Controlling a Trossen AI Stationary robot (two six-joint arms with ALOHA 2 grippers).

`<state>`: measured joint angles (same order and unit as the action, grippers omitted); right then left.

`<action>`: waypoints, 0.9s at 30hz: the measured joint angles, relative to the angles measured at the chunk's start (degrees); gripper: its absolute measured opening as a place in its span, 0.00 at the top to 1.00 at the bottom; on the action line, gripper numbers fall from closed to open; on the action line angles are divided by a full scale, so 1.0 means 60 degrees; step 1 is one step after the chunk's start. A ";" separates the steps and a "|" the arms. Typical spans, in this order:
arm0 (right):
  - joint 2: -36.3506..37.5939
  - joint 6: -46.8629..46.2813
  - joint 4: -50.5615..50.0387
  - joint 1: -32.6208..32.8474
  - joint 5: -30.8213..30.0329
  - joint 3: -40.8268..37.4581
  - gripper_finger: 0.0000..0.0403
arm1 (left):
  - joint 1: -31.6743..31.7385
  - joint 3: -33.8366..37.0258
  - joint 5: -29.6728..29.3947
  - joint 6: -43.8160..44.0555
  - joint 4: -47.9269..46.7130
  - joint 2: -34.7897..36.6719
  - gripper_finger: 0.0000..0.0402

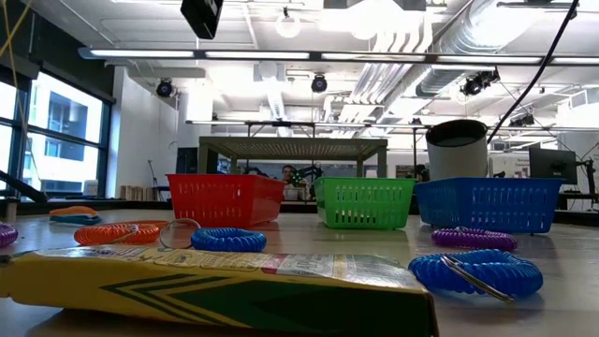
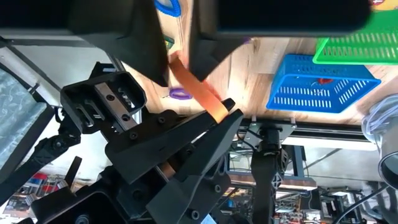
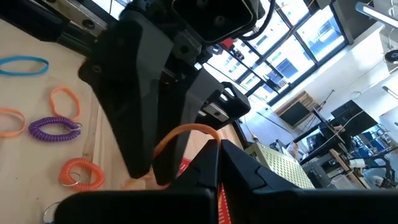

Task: Pick & Place Office Desk Supplies
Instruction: Put the orange rubber band into the red bin

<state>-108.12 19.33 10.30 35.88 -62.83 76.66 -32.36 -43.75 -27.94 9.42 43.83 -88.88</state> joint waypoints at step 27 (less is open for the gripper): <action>-0.0004 -0.0795 -0.0058 0.1080 -0.1429 0.0000 0.50 | -0.0328 0.0000 -0.0114 0.0286 -0.0475 0.0088 1.00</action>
<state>-108.14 14.56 9.96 42.36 -71.40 76.66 -34.33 -43.75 -28.63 11.13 40.98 -88.35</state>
